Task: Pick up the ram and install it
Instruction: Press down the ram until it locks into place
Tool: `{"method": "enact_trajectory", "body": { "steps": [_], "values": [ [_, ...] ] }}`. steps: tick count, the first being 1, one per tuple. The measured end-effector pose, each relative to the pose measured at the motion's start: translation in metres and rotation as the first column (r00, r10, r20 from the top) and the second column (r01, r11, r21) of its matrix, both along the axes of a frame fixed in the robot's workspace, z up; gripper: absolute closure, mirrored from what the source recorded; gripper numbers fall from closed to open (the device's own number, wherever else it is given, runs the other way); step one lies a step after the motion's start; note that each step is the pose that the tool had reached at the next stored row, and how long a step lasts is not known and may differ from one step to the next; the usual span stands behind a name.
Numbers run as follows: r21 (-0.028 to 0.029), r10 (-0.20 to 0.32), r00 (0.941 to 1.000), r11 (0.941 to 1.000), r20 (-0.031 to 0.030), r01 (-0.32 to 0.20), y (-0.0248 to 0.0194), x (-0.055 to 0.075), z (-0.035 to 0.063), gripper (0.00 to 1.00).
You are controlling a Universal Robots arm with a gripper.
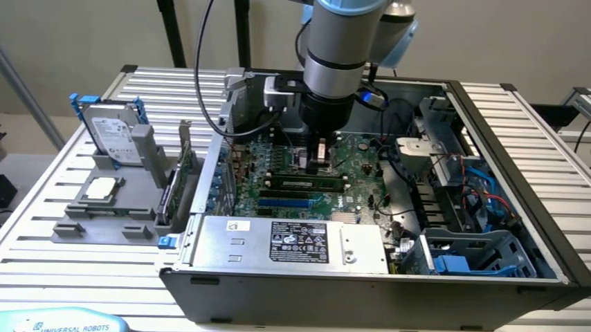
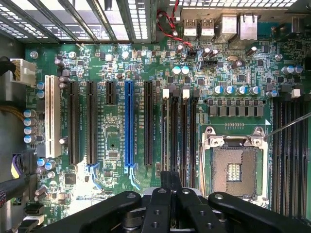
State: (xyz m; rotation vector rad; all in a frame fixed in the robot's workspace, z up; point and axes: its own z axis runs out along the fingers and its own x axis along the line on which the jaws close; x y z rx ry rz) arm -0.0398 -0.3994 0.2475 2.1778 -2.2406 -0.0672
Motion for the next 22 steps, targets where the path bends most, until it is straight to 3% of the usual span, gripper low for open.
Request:
{"method": "enact_trajectory", "body": {
  "steps": [10,22],
  "values": [
    [0.0002,0.000,1.0000,1.0000,0.0092,0.000,0.0004,-0.007,-0.0096,0.89],
    [-0.0003,0.000,0.9999,1.0000,0.0133,0.000,0.0003,-0.007,-0.0215,0.89]
  ]
}}
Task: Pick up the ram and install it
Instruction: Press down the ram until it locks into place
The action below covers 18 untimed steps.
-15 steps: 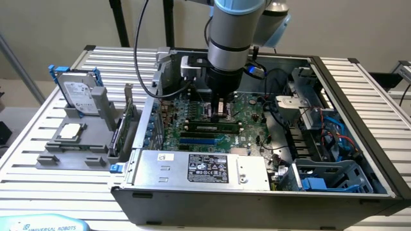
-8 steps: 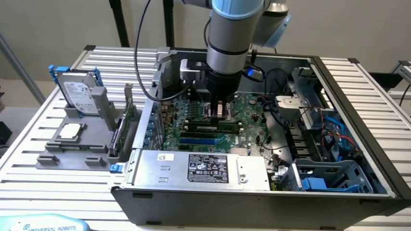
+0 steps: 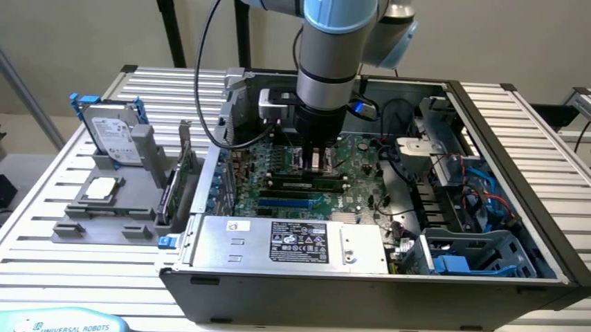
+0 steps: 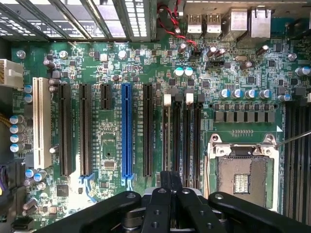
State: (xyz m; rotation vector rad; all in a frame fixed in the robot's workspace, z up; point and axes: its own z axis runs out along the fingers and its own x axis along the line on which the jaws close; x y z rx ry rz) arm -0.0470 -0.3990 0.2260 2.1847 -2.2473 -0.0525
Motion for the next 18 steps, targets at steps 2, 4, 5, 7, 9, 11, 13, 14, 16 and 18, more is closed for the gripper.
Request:
{"method": "enact_trajectory", "body": {
  "steps": [2,4,5,7,9,11,13,14,16,18],
  "values": [
    [0.0003,0.000,1.0000,1.0000,0.0003,0.000,0.0000,0.000,-0.0004,0.89],
    [0.0009,0.000,1.0000,1.0000,0.0005,0.000,0.0001,0.000,0.0004,0.89],
    [0.0024,0.000,1.0000,1.0000,0.0011,0.000,0.0003,0.000,0.0020,0.89],
    [0.0012,0.000,1.0000,1.0000,0.0005,0.000,0.0002,0.000,0.0100,0.89],
    [0.0007,0.000,1.0000,1.0000,0.0004,0.000,0.0001,0.000,0.0187,0.89],
    [0.0005,0.000,1.0000,1.0000,0.0003,0.000,0.0001,0.000,0.0264,0.89],
    [0.0005,0.000,1.0000,1.0000,0.0003,0.000,0.0001,0.000,0.0305,0.89],
    [0.0005,0.000,1.0000,1.0000,0.0002,0.000,0.0001,0.000,0.0308,0.89],
    [0.0006,0.000,1.0000,1.0000,0.0003,0.000,0.0001,0.000,0.0308,0.89],
    [0.0004,0.000,1.0000,1.0000,0.0002,0.000,0.0001,0.000,0.0309,0.89]
  ]
}}
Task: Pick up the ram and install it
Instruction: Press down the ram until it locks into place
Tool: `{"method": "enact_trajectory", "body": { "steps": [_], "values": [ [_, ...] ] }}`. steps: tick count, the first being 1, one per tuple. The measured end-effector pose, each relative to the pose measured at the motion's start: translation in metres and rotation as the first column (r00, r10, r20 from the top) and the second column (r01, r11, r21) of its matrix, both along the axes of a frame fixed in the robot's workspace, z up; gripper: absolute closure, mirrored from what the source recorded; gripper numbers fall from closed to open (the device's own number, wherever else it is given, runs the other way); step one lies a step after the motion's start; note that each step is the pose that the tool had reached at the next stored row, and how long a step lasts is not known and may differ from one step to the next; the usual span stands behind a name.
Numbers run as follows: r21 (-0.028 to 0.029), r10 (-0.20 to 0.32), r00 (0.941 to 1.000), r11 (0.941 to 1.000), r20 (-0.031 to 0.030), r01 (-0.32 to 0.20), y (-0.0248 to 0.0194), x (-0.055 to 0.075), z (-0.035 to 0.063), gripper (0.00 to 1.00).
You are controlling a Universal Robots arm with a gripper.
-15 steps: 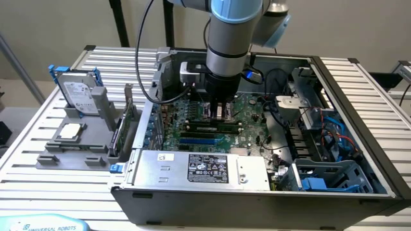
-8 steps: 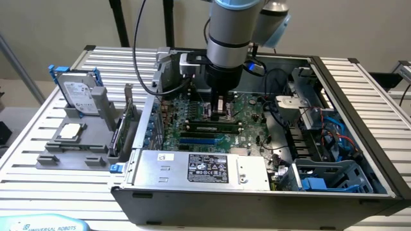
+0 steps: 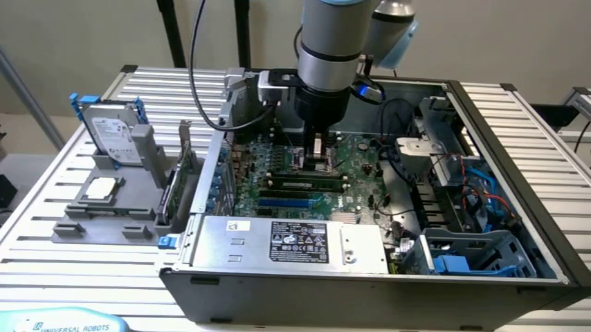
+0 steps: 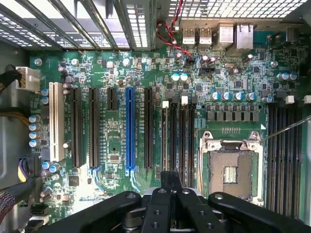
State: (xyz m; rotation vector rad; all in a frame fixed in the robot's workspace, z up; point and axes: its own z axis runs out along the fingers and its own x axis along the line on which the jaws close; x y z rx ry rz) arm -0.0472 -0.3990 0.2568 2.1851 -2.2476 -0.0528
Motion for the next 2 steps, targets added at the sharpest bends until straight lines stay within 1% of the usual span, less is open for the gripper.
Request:
{"method": "enact_trajectory", "body": {
  "steps": [2],
  "values": [
    [0.0000,0.000,1.0000,1.0000,0.0000,0.000,0.0000,0.0000,0.0000,0.89]
  ]
}}
